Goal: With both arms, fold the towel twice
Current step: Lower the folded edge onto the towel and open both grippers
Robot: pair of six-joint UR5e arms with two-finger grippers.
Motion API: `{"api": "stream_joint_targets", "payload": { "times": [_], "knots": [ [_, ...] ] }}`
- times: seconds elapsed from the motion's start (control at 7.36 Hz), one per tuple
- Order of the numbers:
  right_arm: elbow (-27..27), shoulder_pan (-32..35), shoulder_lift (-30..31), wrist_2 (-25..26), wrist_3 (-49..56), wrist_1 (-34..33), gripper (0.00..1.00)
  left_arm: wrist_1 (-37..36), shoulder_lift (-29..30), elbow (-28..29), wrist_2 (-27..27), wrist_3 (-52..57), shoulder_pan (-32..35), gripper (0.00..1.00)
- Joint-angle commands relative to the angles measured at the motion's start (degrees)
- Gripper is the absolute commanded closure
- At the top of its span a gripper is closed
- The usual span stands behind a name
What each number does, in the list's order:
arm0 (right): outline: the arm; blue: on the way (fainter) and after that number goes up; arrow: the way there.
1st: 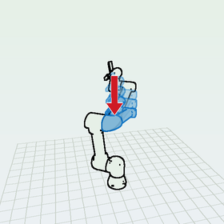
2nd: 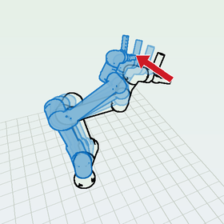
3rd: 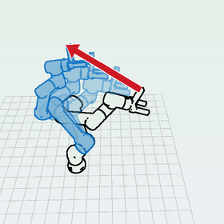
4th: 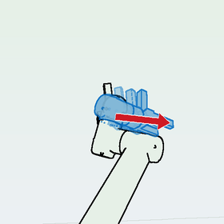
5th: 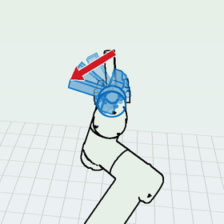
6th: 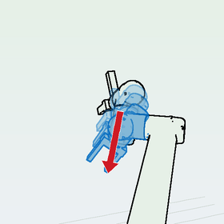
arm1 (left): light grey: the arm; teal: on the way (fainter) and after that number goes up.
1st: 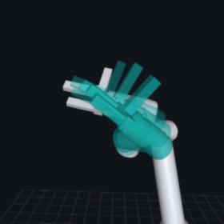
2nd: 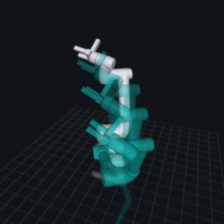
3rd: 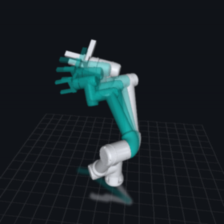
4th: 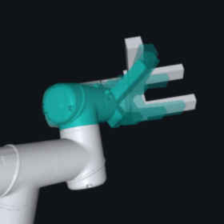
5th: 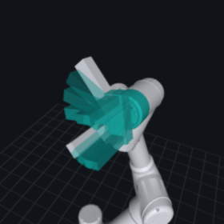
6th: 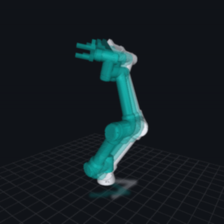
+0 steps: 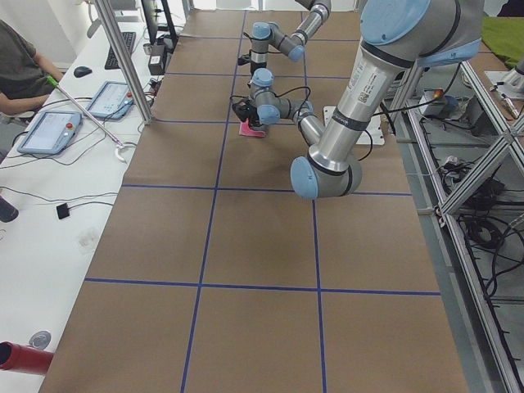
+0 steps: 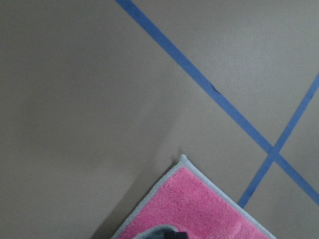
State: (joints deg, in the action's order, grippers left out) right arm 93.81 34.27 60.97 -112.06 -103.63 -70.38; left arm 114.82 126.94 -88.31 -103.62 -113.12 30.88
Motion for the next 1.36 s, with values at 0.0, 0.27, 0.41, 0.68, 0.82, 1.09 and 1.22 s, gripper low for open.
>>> {"api": "stream_joint_targets", "payload": {
  "times": [0.0, 0.27, 0.41, 0.68, 0.82, 1.09, 1.22],
  "knots": [
    [-0.64, 0.01, -0.15, 0.0, 0.09, 0.07, 1.0, 1.44, 0.15, 1.9, 0.09, 0.62, 0.23, 1.0],
    [-0.99, 0.27, -0.24, 0.0, 0.18, 0.16, 1.0, 1.89, 0.15, 2.09, 0.0, 0.62, 0.67, 1.0],
    [-0.99, 0.36, -0.15, 0.0, 0.18, 0.16, 1.0, 1.89, 0.15, 2.09, 0.0, 0.62, 0.76, 1.0],
    [-1.69, 0.54, -0.76, 0.09, 0.09, 0.16, 1.0, 1.89, 1.11, 2.96, 0.0, 0.62, 1.02, 1.0],
    [-2.48, 0.54, -1.37, 0.0, 0.18, 0.16, 1.0, 1.89, 1.2, 3.06, 0.0, 0.62, 1.02, 1.0],
    [-2.58, 0.62, -1.55, 0.09, 0.18, 0.16, 1.0, 1.89, 1.2, 3.41, 0.0, 0.62, 1.02, 1.0],
    [-2.75, 0.62, -1.47, 0.09, 0.18, 0.16, 1.0, 1.89, 1.2, 3.49, 0.09, 0.62, 1.02, 1.0]
  ]
}}
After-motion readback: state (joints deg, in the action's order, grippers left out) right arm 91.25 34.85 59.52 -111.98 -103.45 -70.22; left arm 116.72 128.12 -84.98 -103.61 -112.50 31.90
